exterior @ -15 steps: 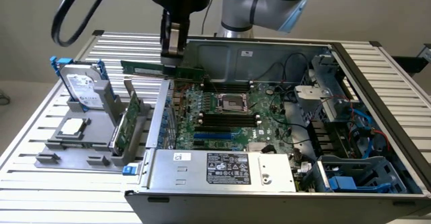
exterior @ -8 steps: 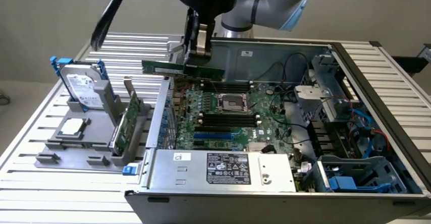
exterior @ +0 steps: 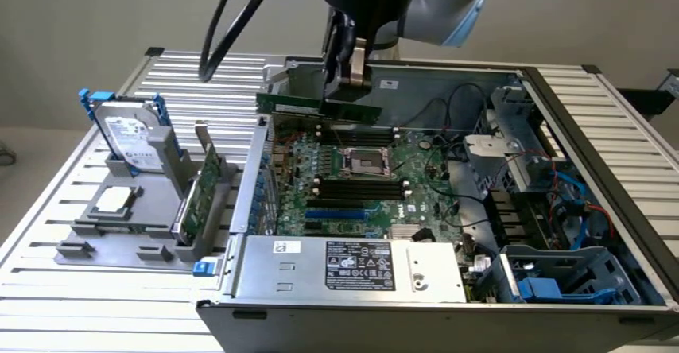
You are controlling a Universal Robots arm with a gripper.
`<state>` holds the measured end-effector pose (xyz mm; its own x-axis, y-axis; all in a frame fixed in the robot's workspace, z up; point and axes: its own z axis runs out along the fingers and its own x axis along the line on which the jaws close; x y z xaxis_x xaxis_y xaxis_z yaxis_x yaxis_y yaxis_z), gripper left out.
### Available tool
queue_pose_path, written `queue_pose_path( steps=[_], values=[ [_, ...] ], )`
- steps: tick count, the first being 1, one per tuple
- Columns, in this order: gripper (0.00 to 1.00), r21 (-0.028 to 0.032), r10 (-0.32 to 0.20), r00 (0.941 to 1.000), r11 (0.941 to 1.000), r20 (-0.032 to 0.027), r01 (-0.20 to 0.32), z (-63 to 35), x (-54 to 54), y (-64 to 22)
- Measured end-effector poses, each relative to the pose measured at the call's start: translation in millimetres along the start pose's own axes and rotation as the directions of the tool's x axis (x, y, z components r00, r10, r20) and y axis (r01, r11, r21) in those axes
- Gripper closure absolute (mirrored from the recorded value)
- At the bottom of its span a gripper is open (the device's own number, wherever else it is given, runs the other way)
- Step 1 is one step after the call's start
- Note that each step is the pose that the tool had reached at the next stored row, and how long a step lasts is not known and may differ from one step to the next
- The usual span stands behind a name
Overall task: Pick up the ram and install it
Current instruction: 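Pick up the ram and move it above insertion slot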
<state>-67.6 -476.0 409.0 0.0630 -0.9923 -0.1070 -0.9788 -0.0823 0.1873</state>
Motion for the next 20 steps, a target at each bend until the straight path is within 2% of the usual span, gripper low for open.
queue_pose_path(
  steps=[2,5,7,16,20],
  values=[
    [0.86,0.004,0.0,1.0,1.0,-0.0004,0.0,0.7,-5.6,-3.3],
    [0.86,0.0139,-0.001,1.0,0.9999,-0.0013,0.001,1.3,-13.5,-7.6],
    [0.86,0.0223,-0.002,1.0,0.9997,-0.002,0.002,1.5,-17.7,-10.4],
    [0.86,0.0671,-0.006,1.0,0.9977,-0.0058,0.006,1.4,-34.5,-24.0],
    [0.86,0.0797,-0.007,0.9999,0.9968,-0.0073,0.008,1.6,-41.9,-28.4]
  ],
)
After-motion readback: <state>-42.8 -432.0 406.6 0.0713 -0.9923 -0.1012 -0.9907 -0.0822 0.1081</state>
